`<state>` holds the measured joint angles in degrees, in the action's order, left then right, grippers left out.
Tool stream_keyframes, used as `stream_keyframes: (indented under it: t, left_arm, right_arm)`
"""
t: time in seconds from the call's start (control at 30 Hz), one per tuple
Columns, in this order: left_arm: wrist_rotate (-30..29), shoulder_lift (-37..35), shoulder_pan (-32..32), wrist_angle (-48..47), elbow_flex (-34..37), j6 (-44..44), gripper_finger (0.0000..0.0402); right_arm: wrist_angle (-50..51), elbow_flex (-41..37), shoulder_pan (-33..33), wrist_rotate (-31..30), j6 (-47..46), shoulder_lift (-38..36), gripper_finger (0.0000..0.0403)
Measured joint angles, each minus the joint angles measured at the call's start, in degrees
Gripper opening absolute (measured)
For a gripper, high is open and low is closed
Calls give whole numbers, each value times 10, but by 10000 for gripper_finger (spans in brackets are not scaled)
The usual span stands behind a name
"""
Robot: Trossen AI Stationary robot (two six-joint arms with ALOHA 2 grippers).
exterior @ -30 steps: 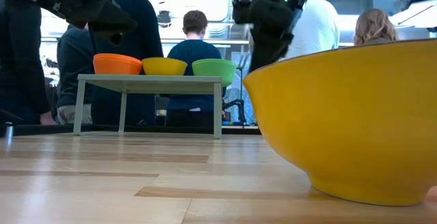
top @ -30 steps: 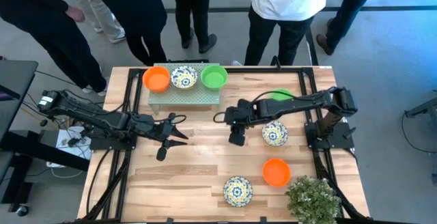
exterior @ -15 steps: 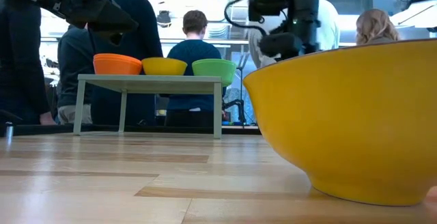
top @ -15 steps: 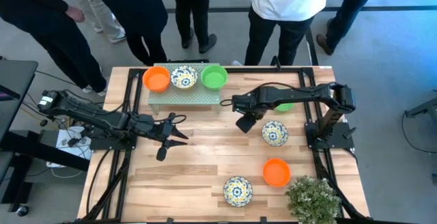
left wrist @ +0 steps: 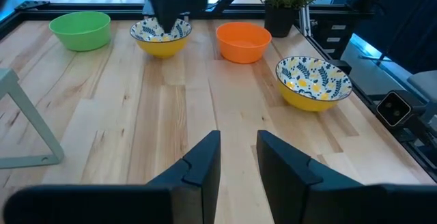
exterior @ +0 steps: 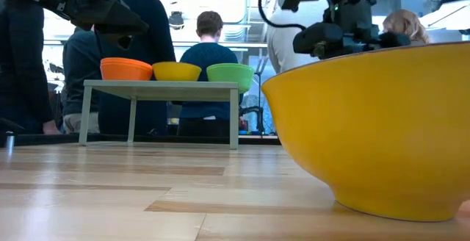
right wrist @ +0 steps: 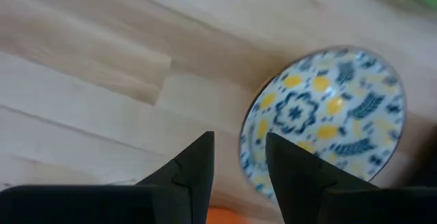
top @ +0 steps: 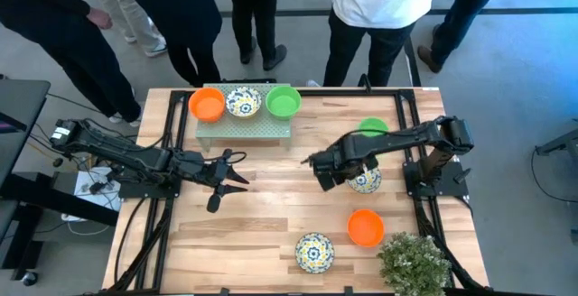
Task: Pick & Place Mini bowls
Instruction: Stack the white patterned bowl on top of the other white patterned bowl on the shelf
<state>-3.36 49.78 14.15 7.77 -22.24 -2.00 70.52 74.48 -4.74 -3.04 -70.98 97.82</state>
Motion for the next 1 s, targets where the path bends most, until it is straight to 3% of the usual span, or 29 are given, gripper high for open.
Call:
stream_keyframes:
  t: [0.33,0.67,1.0]
  left_arm:
    - [0,0,0,0,0,0,97]
    - [0,0,0,0,0,0,97]
    - [0,0,0,0,0,0,97]
  right_arm:
    - [-23,-45,-60,-14,-95,0,127]
    - [-124,-95,-65,-2,-24,0,127]
    - [-121,-96,-63,-34,75,0,125]
